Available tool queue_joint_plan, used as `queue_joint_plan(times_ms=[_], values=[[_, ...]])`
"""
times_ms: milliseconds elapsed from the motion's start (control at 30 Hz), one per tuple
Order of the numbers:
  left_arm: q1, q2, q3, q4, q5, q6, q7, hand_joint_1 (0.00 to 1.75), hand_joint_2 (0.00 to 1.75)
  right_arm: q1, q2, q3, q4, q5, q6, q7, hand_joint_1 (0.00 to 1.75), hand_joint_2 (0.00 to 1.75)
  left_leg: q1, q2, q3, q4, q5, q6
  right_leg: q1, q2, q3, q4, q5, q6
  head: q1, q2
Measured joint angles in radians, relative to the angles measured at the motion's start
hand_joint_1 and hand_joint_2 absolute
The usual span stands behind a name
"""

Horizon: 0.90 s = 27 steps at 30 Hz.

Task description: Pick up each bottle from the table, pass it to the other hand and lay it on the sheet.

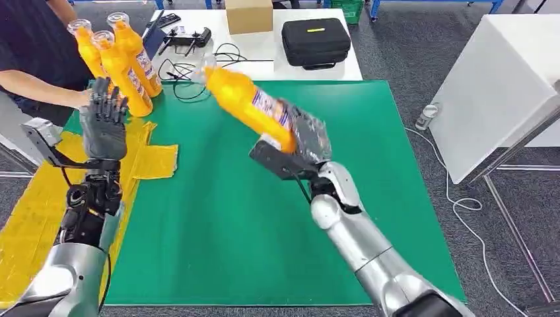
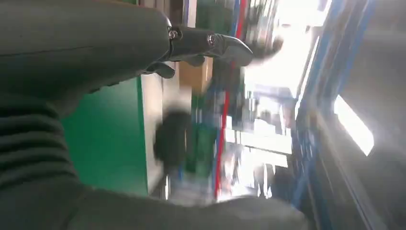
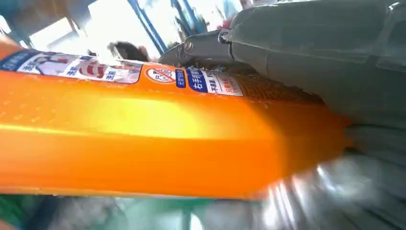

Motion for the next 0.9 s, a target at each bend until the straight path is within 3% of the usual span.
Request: queue_joint_plan(times_ms=[100,367,567,900], values=[[0.0,-0.022,-0.024,-0.002,0.09,-0.104,0.059,0.0,1.75,-0.062,0.047,-0.022,0.008,0.0,-0.003,-0.016,1.75,1.75,0.0,0.001,-0.001,0.0,0.0,0.0,0.0,0.0,-0.001,0.0,0.0,0.0,0.0,0.0],[0.01,-0.073,-0.097,-0.084,0.148,-0.088,0.093,0.0,1.75,-0.211,0.163,-0.037,0.134,-0.007,0.016,-0.008,1.75,1.75,0.001,0.0,-0.001,0.0,0.0,0.0,0.001,0.0,-0.001,0.001,0.0,0.0,0.0,0.0],[0.032,-0.095,-0.123,-0.158,0.176,-0.059,0.115,0.0,1.75,-0.243,0.196,-0.015,0.179,-0.061,0.047,0.055,1.75,1.75,0.001,-0.001,-0.001,0.0,0.0,0.0,0.001,-0.001,-0.001,0.001,0.0,0.0,0.0,0.0],[0.071,-0.136,-0.16,-0.281,0.179,-0.03,0.154,0.0,1.75,-0.246,0.214,0.154,0.223,-0.164,0.052,0.112,1.75,1.75,0.0,-0.002,-0.002,0.0,0.0,0.0,0.001,-0.001,-0.001,0.0,0.0,0.0,0.0,0.0]])
